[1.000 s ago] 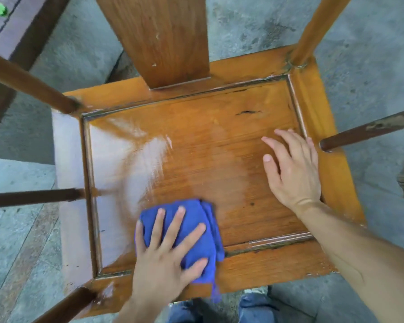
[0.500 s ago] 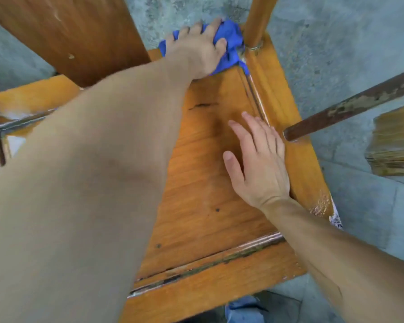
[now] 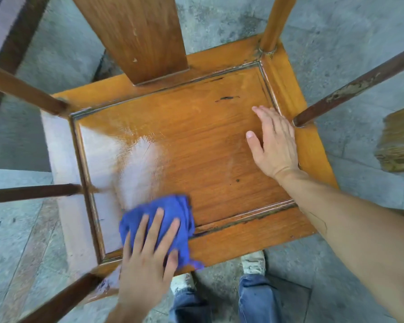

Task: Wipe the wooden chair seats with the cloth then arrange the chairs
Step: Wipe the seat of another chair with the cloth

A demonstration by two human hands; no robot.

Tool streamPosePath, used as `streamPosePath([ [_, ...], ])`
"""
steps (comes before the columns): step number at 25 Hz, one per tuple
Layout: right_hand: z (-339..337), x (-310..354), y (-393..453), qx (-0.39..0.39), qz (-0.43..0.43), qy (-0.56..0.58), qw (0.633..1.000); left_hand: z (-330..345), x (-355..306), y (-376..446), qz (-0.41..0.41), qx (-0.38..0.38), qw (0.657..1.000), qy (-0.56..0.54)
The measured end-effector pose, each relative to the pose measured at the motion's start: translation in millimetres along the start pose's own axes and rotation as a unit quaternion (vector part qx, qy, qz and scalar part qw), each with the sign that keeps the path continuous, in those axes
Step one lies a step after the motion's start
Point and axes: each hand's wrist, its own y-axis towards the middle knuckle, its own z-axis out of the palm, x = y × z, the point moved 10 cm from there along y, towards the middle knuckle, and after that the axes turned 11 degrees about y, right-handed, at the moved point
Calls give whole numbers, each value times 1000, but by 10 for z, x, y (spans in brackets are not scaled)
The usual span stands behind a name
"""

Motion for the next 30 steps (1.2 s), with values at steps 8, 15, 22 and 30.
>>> streamPosePath([
  [8,-292,-22,196,-72,111,90,987,-181,-1130,486,161,-62,983,55],
  [15,-747,-516,-484,-289,284,70,912,-1000,-1661,3160,97,-90,991,6],
  [22,-605,-488,-500,-187,278,-29,942,-1288,-1890,3916,197,-30,980,3],
  [30,-524,-373,-412,-73,270,-85,956,-435,1025,1643,-80,-67,993,-63],
])
